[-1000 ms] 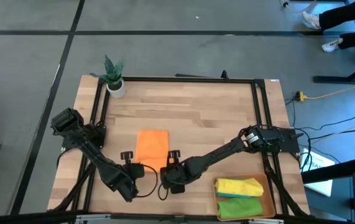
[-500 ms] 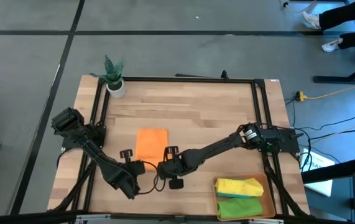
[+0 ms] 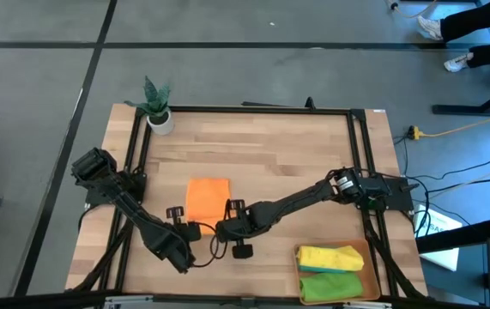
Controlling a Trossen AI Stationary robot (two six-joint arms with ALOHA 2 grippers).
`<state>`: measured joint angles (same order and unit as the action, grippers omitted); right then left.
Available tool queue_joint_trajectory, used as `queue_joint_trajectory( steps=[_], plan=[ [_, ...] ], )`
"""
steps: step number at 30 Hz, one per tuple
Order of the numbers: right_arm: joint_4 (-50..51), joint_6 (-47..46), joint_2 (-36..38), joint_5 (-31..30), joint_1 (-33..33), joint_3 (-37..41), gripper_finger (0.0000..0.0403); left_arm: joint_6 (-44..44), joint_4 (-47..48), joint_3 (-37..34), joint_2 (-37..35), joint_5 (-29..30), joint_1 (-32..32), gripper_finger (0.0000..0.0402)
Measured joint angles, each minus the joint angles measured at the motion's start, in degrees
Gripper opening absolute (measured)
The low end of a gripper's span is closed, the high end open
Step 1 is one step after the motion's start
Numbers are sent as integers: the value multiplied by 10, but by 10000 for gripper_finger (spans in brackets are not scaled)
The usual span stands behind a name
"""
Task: Roll microfiber towels into tight, uniform cylinder then place into a basket
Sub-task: Roll the orange microfiber towel
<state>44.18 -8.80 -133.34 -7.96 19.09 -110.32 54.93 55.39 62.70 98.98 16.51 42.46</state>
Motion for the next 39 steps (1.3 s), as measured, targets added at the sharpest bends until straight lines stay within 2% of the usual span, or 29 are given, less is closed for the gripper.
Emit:
queue_joint_trajectory(
  steps=[6, 11, 17, 26, 33, 39],
  plan=[
    [-4, -16, 0, 1, -18, 0, 5, 14, 20, 0, 0, -26, -31, 0],
    [-4, -15, 0, -1, -33, -12, 5, 11, 45, -1, 0, -9, -50, 0],
    [11, -14, 0, -99, -41, -33, 6, 33, 94, -1, 0, 47, -53, 0],
    [6, 0, 0, -128, -73, -46, 6, 35, 134, -1, 0, 67, -74, 0],
    [6, 1, 0, -94, -113, -46, 6, 8, 132, -4, 0, 55, -112, 0],
    [12, 5, -3, -73, -133, -46, 6, -7, 128, -46, 0, 64, -148, 0]
  ],
)
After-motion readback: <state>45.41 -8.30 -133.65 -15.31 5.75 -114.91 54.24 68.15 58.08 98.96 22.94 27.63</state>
